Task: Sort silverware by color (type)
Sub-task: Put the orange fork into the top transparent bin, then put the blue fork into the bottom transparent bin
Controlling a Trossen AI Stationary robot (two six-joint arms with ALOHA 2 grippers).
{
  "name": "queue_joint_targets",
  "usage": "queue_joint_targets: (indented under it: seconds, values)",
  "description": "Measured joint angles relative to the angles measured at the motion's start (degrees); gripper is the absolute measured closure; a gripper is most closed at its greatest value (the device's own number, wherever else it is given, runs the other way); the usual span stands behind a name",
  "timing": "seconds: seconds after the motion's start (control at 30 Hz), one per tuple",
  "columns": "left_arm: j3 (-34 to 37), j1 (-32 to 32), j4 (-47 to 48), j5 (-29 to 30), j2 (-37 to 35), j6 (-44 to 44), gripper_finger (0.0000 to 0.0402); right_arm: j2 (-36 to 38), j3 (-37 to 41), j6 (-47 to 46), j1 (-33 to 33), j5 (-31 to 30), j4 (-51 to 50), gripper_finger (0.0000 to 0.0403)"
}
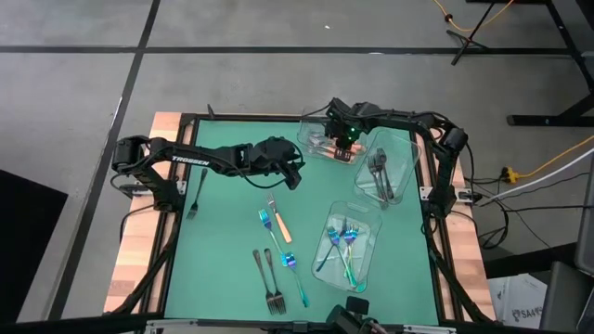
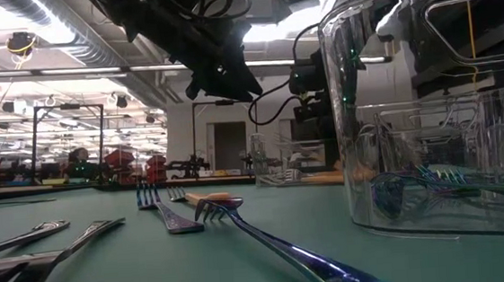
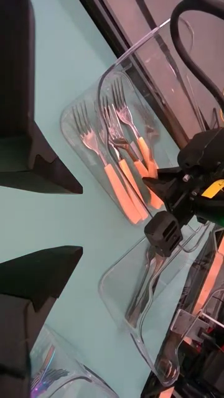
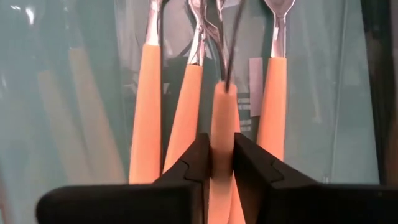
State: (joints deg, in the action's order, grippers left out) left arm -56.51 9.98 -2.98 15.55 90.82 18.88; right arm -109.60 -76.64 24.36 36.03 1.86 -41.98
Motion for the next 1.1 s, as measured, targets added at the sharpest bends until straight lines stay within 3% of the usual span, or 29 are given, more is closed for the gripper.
queue_joint_targets:
  seconds: [1.1]
  values:
    - [0.04,-1.28,0.46,-1.14,0.03,-0.05,0.0262,0.01,0.02,-0.03,0.0,-0.13,0.09,0.0341]
